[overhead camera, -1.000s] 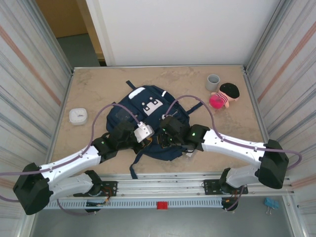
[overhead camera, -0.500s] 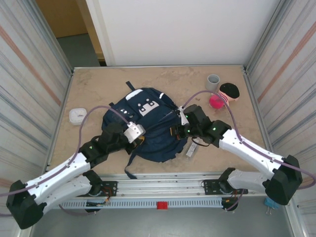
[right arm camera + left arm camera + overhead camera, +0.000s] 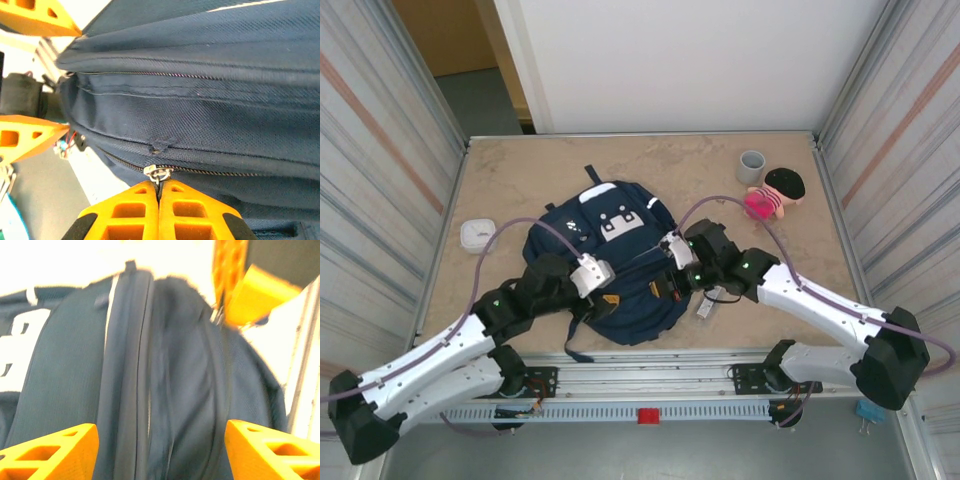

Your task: Pack the student bag

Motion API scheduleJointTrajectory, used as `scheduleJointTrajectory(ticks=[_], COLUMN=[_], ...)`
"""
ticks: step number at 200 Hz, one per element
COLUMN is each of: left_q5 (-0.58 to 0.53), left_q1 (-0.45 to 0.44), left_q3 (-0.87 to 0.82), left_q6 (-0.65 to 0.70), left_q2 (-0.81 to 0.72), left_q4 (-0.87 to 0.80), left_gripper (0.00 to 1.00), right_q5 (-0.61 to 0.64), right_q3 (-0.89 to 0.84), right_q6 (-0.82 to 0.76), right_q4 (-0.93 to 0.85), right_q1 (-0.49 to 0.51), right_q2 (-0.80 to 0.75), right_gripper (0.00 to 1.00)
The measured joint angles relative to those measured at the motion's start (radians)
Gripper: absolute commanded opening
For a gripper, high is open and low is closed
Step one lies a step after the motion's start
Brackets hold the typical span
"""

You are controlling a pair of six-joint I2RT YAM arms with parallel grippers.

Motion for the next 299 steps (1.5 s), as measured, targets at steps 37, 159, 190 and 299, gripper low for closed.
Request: scheduleJointTrajectory(ticks=[37,159,190,299], left_q5=[-0.035,-0.139,-0.151,-0.115], left_q1=[-0.087,-0.058,-0.058,-0.12], left_q3=[0.146,0.089,0.086,0.105], left_q6=[0.077,0.142,0.138,0.18], left_q2=[0.191,0.153,0.099,0.243], left_q4=[0.007,-0.077,-0.137,-0.093], left_gripper=[0.62,0.01,0.38,0.42], right_q5=[-0.033,-0.084,-0.093,-0.136], right_q3=[0.008,0.008,0.008,0.008], right_q6=[0.0,-0.03,-0.043,-0.044], right_q4=[0.0,-0.03,-0.039,-0.004], right_q1=[0.047,-0.095,-0.115,-0.043], right_q2=[0.008,-0.002,-0.008,0.008], right_gripper=[0.0,0.0,0.0,0.0])
